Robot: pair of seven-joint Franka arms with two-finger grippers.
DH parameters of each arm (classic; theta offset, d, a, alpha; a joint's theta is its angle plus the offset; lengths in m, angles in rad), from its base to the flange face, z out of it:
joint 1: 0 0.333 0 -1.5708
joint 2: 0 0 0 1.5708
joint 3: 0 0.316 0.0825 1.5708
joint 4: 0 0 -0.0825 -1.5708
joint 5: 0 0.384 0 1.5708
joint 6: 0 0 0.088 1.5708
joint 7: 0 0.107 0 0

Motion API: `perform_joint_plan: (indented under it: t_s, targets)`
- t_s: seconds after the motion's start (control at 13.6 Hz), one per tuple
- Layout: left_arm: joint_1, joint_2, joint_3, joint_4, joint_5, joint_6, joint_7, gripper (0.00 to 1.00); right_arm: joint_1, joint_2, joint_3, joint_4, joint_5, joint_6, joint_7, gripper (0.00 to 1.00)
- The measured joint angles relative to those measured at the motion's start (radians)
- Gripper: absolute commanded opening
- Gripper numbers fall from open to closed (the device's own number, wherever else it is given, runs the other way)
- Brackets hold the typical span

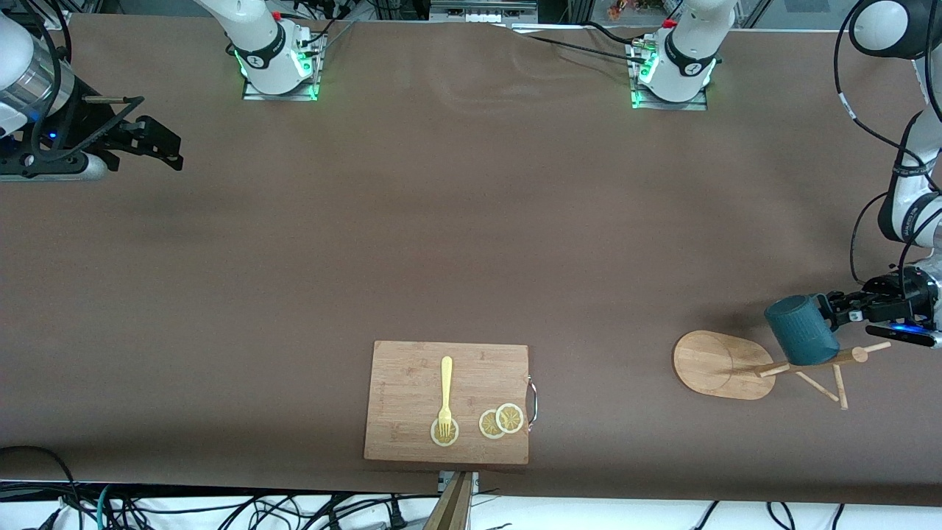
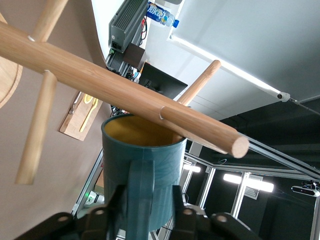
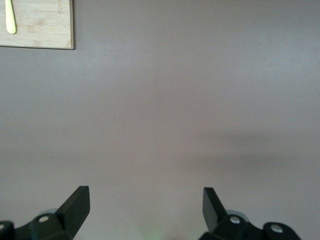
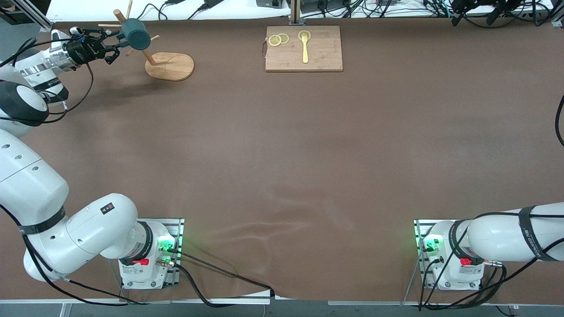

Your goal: Pass cup and hang on rack

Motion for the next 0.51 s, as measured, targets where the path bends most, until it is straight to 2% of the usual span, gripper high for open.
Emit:
perform_joint_plan:
  t_s: [0.22,0.51]
  targets:
    - [0.008,-0.001,0.003,0.016,0.085,0.0,0.0,1.0,0.0,0.0,0.0,0.0,0.0,0.0,0.0,1.0]
    - [0.029,-0.036,0.001,0.101,0.372,-0.027,0.001,1.0,0.0,0.0,0.0,0.0,0.0,0.0,0.0,1.0]
